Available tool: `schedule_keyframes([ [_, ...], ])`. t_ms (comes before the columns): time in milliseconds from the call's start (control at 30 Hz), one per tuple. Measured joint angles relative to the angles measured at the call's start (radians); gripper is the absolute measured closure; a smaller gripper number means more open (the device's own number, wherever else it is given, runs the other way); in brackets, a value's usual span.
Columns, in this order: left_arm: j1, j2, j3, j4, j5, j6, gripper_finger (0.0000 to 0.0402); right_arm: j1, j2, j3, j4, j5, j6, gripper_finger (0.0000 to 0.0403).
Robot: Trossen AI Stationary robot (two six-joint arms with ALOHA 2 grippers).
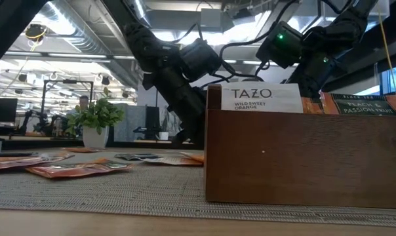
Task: Pick & Place Tea
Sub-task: Put the black tea bag into the right compartment of the wooden organizer
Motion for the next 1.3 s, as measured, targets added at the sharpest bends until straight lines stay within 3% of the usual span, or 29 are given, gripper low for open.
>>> schedule_keyframes([
  [233, 0.000, -0.017, -0.001, 0.000, 0.002, 0.001, 0.0398, 0.000, 0.000, 0.000, 0.000, 0.002, -0.068, 0.0394],
  [633, 0.021, -0.208, -0.005, -0.023, 0.021, 0.113, 0.0398, 0.000, -0.156, 0.031, -0.105, 0.003, -0.268, 0.0397],
  [833, 0.020, -0.333, -0.003, -0.014, 0.009, 0.194, 0.0398, 0.017, -0.270, 0.218, -0.491, -0.001, -0.508, 0.0399],
  [1033, 0.007, -0.392, -0.003, -0.021, 0.004, 0.227, 0.0398, 0.129, -0.284, 0.507, -0.960, 0.004, -0.671, 0.0399],
  [1133, -0.008, -0.392, -0.003, -0.025, 0.005, 0.228, 0.0398, 0.218, -0.280, 0.610, -1.116, 0.008, -0.665, 0.0399],
  [1300, -0.037, -0.386, -0.003, -0.026, -0.018, 0.227, 0.0398, 0.397, -0.280, 0.701, -1.257, 0.011, -0.523, 0.0399],
])
